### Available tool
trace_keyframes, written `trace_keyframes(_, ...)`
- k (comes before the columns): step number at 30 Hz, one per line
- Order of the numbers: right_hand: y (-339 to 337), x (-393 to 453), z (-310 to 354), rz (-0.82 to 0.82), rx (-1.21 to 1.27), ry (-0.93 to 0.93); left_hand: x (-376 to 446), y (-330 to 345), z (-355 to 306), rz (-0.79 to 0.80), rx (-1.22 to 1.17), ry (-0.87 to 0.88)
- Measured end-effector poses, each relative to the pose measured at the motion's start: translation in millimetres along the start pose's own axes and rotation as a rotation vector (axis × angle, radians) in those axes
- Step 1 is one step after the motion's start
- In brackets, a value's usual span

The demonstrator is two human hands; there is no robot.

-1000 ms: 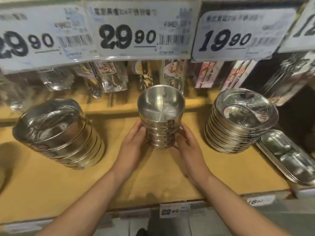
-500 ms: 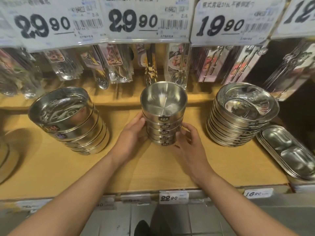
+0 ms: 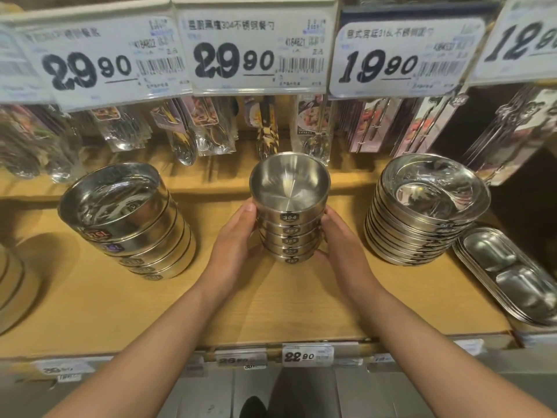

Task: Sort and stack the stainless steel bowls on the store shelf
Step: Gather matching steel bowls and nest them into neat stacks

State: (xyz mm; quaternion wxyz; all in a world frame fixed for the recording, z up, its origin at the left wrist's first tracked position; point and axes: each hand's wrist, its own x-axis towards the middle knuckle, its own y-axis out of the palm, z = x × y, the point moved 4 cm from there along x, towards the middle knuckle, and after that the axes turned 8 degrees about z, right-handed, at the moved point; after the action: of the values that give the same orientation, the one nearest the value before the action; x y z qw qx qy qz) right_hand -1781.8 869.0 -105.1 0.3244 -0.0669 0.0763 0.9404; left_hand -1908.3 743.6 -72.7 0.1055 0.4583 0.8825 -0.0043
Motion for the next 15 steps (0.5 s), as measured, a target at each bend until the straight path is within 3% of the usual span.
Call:
trace_keyframes(10, 0, -7, 5, -0.024, 0.026, 0.029, 3, 2, 1, 0.057, 0.008, 0.026)
trace_keyframes(15, -8, -20, 3, -0.129, 0.098, 0.109, -8, -1, -3, 0.074, 0.023, 0.024)
